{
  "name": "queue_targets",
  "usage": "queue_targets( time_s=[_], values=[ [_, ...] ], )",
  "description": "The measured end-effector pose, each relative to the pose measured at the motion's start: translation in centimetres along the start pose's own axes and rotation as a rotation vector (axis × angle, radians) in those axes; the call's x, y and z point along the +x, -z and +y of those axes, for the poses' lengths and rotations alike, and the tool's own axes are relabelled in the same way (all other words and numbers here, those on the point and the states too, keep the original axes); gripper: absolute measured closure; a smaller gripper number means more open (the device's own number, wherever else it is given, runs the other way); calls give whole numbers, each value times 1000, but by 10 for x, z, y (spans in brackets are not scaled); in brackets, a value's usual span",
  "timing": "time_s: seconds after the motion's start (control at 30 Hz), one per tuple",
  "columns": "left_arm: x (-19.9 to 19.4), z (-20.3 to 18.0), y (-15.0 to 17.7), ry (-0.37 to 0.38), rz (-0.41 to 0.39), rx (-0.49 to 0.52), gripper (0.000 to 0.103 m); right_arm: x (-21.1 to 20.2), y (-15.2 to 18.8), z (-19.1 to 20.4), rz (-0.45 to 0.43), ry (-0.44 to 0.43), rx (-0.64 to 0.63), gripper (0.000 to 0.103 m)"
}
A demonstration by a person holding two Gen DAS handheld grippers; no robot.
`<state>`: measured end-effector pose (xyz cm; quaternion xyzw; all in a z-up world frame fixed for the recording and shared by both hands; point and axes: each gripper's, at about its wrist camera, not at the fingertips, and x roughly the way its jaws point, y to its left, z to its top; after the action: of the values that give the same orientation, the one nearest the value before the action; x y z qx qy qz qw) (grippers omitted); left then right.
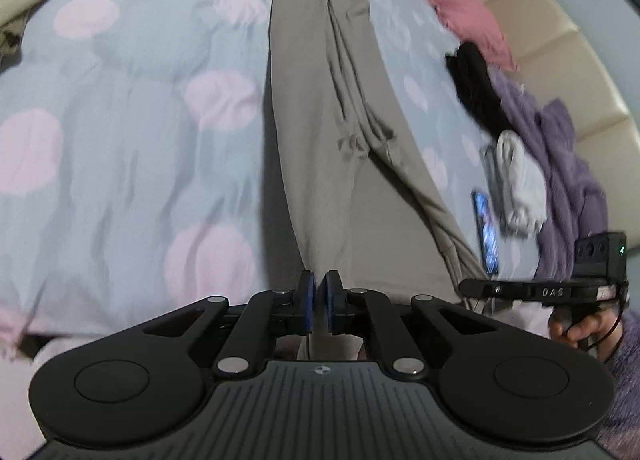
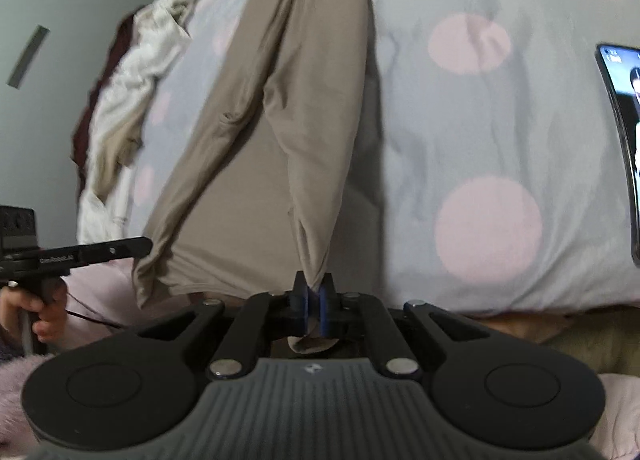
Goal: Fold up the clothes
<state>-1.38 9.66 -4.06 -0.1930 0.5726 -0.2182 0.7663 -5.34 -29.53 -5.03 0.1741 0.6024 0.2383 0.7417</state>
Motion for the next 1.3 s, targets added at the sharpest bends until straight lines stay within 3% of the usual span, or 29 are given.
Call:
queue_targets(
  time_s=[0.13,0.23,0.27,0.43,0.67,0.8,0.93,1.07,1.3],
  values=[
    [19,4,8,-34,42,9,99,19,0,-2,39,40,-14,96],
    [34,6,6,-54,75,20,98,25,0,1,66,89,-54,83],
    [36,5,6,-64,87,25,97,24,0,1,68,101,-62,72],
    [31,1,-2,-119,92,71,80,10,-11,-1,35,142,-89,71],
    [14,-5,-63,-165,-13,186,75,5,-67,9,-92,158,-152,69],
    [29,-5,-99,-124,-69,253,67,16,-110,10,-165,163,-181,69],
    [62,0,-132,-134,-72,289,67,36,-147,3,-183,163,-181,69],
    [91,12,-161,-133,-77,277,67,57,-182,-5,-186,143,-186,69],
    [116,36,-218,-42,-129,230,68,89,-249,-23,-217,71,-189,69]
  ],
)
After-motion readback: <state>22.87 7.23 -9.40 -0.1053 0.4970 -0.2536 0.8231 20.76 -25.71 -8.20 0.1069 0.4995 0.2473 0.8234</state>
